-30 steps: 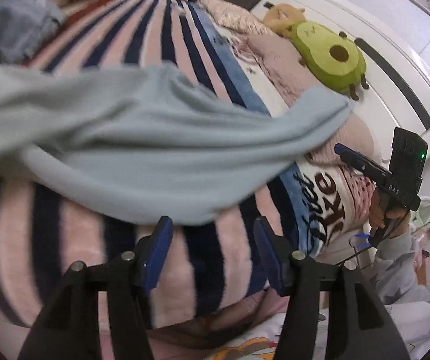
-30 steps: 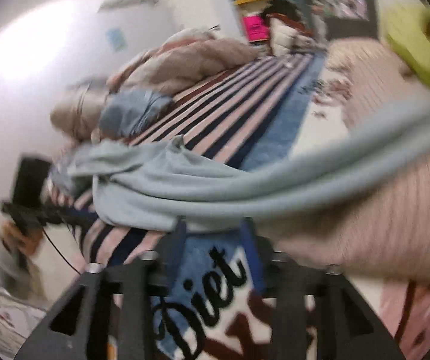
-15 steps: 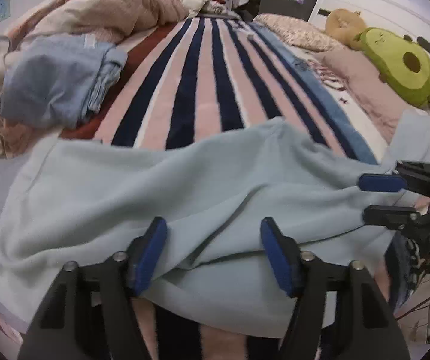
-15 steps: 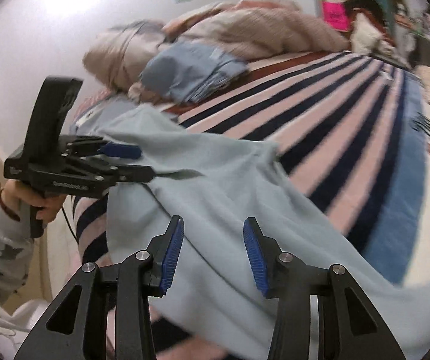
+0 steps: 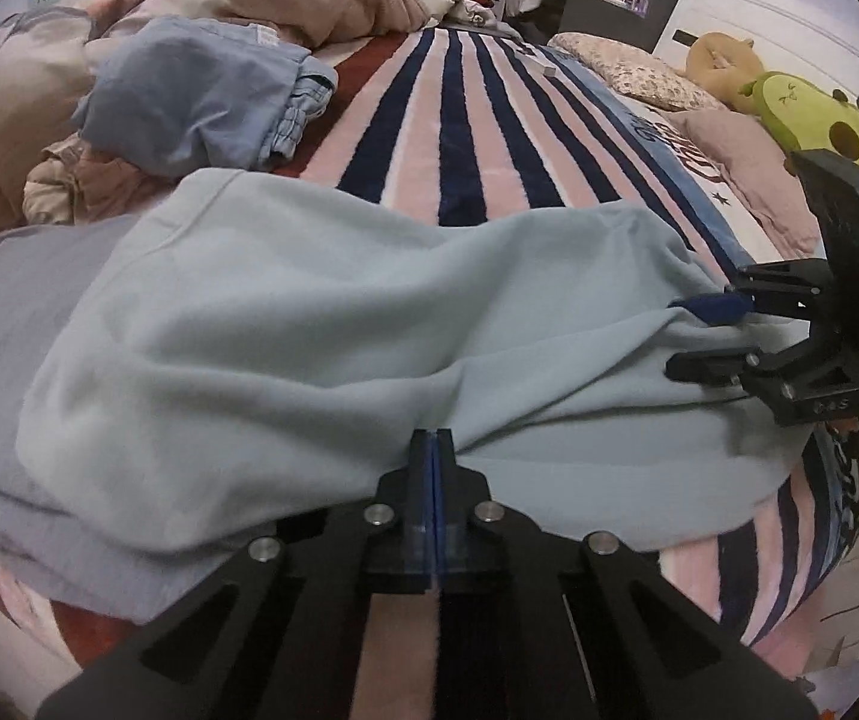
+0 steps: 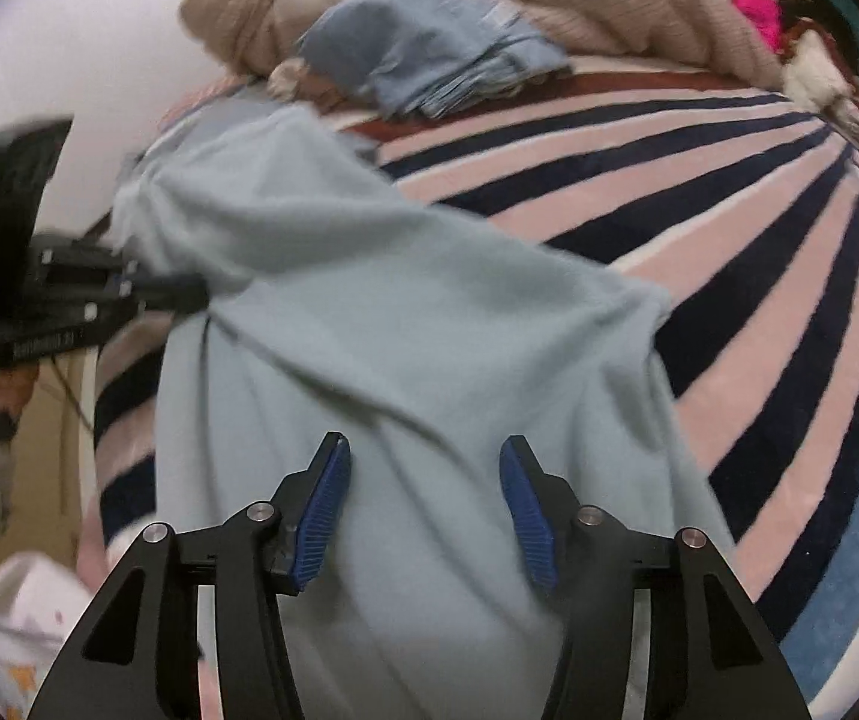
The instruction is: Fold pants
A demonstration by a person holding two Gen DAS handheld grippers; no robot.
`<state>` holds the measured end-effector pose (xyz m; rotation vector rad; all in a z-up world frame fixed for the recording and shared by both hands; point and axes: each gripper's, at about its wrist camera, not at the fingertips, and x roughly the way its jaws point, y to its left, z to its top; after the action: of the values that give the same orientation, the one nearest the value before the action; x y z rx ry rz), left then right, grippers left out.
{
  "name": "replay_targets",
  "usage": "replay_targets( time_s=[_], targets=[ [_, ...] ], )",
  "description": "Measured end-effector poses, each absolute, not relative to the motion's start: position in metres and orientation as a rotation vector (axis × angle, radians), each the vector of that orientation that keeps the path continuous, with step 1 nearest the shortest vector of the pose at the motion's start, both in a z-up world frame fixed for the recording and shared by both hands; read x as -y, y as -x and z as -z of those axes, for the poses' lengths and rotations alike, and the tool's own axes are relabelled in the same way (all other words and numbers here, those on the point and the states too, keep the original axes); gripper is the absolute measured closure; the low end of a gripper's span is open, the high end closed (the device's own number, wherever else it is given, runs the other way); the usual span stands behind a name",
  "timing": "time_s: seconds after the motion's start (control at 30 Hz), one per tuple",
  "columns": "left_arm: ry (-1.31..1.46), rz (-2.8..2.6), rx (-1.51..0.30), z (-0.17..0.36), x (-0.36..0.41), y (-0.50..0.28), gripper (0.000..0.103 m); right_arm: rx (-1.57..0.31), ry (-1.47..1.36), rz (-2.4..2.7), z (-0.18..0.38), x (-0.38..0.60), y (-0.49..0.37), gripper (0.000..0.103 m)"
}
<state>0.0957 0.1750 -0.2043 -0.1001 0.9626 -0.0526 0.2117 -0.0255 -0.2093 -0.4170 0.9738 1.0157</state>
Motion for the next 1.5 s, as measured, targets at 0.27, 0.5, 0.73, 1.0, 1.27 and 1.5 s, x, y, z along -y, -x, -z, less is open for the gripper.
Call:
replay_targets(
  time_s=[0.27, 0.5, 0.73, 1.0, 1.27, 1.5],
  targets=[
    [0.143, 0.095, -0.897, 0.177, -0.17, -0.084, 0.095, -0.916, 0.417, -1.079, 0.195, 0.044, -0.169, 0.101],
    [0.148, 0.174, -0.866, 0.162, -0.14, -0.09, 0.078, -0.923, 0.363, -1.153, 0.197, 0.059, -0.126, 0.101],
    [0.123, 0.285, -0.906, 0.178, -0.088, -0.107, 0.067, -0.963, 0.321, -1.21, 0.209, 0.067, -0.091, 0.101],
    [0.13, 0.292, -0.982, 0.209, -0.08, -0.114, 0.061, -0.883, 0.094, -0.898, 0.17, 0.164, -0.102, 0.059],
    [0.114, 0.308, -0.984, 0.215, -0.08, -0.103, 0.055, -0.735, -0.052, -0.324, 0.131, 0.315, -0.13, 0.054],
    [0.114, 0.291, -0.982, 0.214, -0.078, -0.102, 0.053, -0.686, -0.009, -0.098, 0.106, 0.343, -0.203, 0.055]
  ],
)
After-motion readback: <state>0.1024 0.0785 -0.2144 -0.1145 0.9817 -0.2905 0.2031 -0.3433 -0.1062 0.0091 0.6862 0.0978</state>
